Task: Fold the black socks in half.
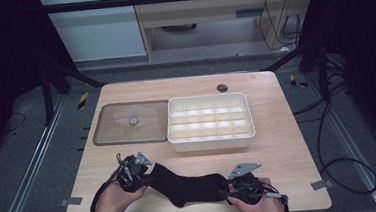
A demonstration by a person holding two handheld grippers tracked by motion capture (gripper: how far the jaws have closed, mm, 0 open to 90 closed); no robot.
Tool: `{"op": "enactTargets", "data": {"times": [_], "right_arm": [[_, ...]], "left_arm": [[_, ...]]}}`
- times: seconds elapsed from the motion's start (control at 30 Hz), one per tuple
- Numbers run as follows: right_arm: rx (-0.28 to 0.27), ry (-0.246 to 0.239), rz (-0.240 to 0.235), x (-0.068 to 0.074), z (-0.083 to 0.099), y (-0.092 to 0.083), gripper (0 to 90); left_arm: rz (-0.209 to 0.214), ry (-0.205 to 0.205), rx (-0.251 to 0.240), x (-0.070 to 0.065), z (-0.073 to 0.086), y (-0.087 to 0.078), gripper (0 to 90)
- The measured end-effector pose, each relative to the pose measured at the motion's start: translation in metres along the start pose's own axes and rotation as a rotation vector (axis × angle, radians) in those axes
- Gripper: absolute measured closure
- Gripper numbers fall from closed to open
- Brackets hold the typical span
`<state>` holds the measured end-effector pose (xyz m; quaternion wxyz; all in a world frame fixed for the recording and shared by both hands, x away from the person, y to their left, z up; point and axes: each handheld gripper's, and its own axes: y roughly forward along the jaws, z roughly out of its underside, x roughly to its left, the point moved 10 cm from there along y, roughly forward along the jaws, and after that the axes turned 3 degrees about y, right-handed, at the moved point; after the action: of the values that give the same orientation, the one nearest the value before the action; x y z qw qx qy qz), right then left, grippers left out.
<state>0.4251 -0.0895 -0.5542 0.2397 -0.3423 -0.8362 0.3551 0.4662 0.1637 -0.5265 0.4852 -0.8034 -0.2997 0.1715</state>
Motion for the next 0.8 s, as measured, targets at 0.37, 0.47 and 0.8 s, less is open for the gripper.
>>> {"op": "enactTargets", "data": {"times": [0.37,0.47,0.8], "right_arm": [[0.010,-0.005,-0.016,0.001,0.001,0.001,67.9],[0.019,-0.013,-0.028,0.003,0.003,0.003,75.2],[0.011,-0.024,-0.048,0.005,0.002,0.005,79.8]], "left_arm": [[0.014,0.012,-0.026,-0.004,-0.010,-0.016,81.7],[0.015,0.020,-0.030,-0.006,-0.014,-0.021,81.8],[0.020,0.070,-0.049,-0.022,-0.035,-0.042,81.8]]}}
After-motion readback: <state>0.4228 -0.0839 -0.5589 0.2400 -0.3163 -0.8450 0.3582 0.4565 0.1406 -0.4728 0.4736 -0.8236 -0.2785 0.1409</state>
